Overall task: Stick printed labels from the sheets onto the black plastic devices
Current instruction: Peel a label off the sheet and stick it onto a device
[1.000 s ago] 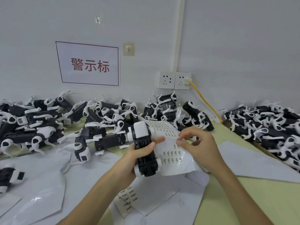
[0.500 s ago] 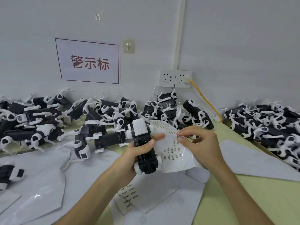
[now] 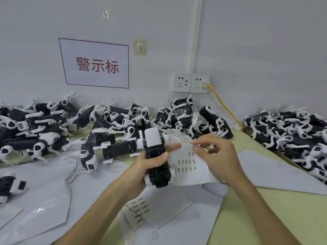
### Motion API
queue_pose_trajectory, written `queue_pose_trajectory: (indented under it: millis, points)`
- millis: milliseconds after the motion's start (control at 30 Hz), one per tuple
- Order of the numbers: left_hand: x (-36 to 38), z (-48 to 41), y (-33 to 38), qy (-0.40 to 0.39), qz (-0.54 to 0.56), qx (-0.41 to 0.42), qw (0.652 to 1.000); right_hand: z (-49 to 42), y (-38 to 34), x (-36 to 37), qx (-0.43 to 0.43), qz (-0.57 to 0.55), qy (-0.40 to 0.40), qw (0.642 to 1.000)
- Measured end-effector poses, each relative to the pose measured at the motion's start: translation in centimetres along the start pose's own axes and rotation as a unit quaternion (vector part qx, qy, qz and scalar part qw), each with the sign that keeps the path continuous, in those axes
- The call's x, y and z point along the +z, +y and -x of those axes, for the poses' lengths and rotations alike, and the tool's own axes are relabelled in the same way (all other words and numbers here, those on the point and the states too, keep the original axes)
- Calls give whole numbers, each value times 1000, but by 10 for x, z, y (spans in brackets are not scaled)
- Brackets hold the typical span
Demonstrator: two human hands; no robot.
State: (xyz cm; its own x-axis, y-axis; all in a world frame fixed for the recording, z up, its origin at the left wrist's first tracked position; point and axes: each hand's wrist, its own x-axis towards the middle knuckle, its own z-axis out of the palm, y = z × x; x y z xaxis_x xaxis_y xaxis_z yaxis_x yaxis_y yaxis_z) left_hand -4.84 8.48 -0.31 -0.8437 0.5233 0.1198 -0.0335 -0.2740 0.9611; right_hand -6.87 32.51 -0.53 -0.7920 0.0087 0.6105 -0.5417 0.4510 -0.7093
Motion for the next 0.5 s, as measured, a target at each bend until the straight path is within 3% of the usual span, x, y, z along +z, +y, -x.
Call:
queue_pose_trajectory:
  millis: [200,500]
  points:
    - [2,0,0,6,-6,-3,1000,2,-3,2,-17,9,42,999]
    - [3,0,1,40,25,-14,999,2,-5,2,-43,28,33,998]
